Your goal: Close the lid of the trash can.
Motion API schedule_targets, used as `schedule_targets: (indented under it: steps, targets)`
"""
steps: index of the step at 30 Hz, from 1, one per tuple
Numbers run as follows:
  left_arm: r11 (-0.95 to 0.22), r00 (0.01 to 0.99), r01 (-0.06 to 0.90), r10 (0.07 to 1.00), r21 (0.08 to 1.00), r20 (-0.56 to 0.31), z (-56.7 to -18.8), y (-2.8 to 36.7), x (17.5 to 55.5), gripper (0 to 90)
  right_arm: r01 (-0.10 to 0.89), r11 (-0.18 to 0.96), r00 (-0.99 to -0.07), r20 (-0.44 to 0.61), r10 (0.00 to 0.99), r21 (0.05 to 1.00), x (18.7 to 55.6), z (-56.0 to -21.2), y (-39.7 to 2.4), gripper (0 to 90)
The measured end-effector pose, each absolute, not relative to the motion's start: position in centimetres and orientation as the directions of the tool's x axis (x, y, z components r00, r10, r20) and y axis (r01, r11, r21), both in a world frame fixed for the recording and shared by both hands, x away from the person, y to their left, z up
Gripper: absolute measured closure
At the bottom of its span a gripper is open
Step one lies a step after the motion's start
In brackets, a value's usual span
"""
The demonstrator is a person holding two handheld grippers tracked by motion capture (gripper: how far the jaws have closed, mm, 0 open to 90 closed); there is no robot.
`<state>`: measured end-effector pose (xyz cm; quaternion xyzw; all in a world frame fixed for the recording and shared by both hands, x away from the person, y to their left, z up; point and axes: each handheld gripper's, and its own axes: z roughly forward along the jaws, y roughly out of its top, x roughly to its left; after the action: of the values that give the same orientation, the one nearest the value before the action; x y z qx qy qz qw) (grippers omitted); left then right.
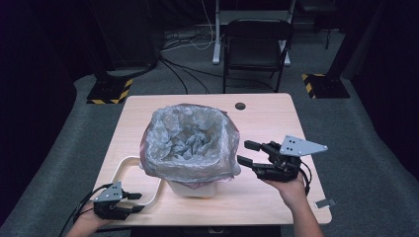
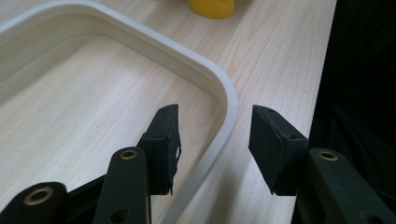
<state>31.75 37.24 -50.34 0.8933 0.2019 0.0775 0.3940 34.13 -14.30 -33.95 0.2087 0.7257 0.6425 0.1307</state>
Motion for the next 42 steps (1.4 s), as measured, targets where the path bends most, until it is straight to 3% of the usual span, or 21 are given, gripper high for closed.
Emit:
schedule_targets:
  steps: [7,12,42]
  targets:
    - [-0.654,0.915,0.287,0.403,0.7,0.001,-51.1,36.6,31.9,64.1,0.143,0.078,-0.874,0.089,0.478,0.987,34.2,-34.1,-14.6,44.5]
    - [-0.675,0.907,0.276,0.418,0.685,0.047,-50.8,36.6,31.8,80.6,0.148,0.079,-0.874,0.094,0.477,0.986,34.3,-34.2,-14.5,44.5]
    - [-0.747,0.938,0.199,0.333,0.635,0.099,-44.8,35.7,33.2,82.8,0.155,0.071,-0.874,0.103,0.475,0.985,34.4,-34.0,-14.9,44.4]
